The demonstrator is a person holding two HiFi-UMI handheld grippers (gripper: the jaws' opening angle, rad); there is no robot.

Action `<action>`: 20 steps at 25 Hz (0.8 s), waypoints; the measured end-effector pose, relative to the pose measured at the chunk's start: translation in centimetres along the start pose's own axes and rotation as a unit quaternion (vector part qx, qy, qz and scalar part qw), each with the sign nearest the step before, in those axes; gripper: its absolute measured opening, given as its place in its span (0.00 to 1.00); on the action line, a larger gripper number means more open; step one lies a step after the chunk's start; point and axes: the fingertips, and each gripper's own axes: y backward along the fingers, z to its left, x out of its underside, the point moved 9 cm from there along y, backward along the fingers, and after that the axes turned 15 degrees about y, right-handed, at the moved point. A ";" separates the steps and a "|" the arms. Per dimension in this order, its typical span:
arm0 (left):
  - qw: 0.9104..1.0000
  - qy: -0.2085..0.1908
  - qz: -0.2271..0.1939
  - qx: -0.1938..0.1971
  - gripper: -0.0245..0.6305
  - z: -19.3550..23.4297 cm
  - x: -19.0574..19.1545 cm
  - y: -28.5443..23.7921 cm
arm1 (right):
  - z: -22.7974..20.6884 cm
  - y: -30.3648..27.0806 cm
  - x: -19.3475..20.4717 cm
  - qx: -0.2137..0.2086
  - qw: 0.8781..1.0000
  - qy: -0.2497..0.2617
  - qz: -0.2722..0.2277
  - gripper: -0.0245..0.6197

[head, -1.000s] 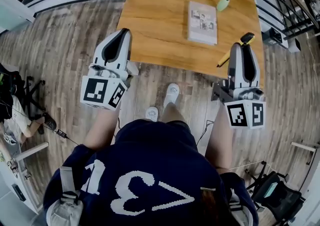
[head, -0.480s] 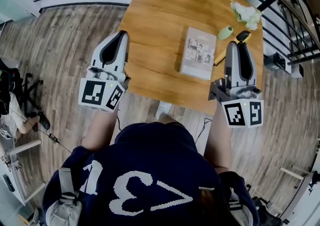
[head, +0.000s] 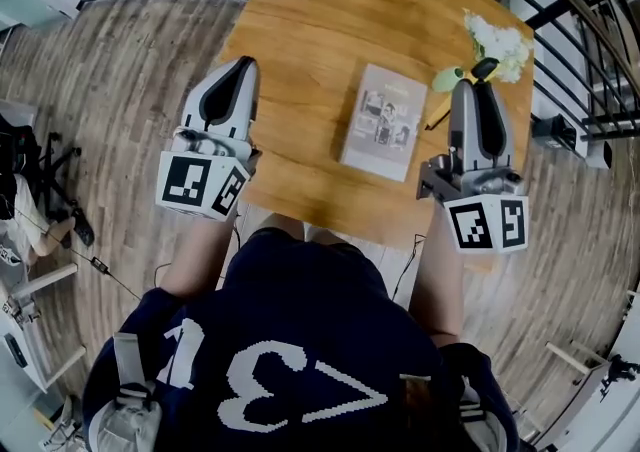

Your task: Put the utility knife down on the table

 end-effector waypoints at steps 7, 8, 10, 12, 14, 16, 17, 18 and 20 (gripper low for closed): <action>0.999 0.007 0.045 0.026 0.08 0.1 3.1 -3.1 | -0.5 -0.9 4.6 0.010 0.997 -0.022 0.073 0.23; 0.998 0.010 0.053 0.030 0.08 0.2 3.6 -3.4 | -0.5 -0.9 5.7 0.011 0.995 -0.027 0.091 0.23; 0.997 0.014 0.068 0.036 0.08 0.5 4.7 -4.1 | -0.3 -1.1 8.4 0.013 0.991 -0.036 0.129 0.23; 0.996 0.019 0.083 0.039 0.08 0.8 5.8 -4.7 | -0.1 -1.1 11.5 0.017 0.983 -0.046 0.175 0.23; 0.994 0.025 0.097 0.043 0.08 1.1 6.7 -5.1 | 0.2 -0.8 15.0 0.023 0.973 -0.055 0.224 0.23; 0.992 0.028 0.110 0.047 0.08 1.4 7.5 -5.4 | 0.5 -0.2 18.5 0.029 0.960 -0.064 0.272 0.23; 0.992 0.029 0.116 0.048 0.08 1.5 7.9 -5.4 | 0.6 0.2 20.1 0.032 0.953 -0.070 0.293 0.23; 0.991 0.030 0.121 0.049 0.08 1.7 8.2 -5.5 | 0.7 0.7 21.7 0.035 0.946 -0.078 0.313 0.23; 0.990 0.033 0.130 0.050 0.08 2.0 8.8 -5.7 | 1.0 1.5 24.4 0.039 0.931 -0.089 0.352 0.23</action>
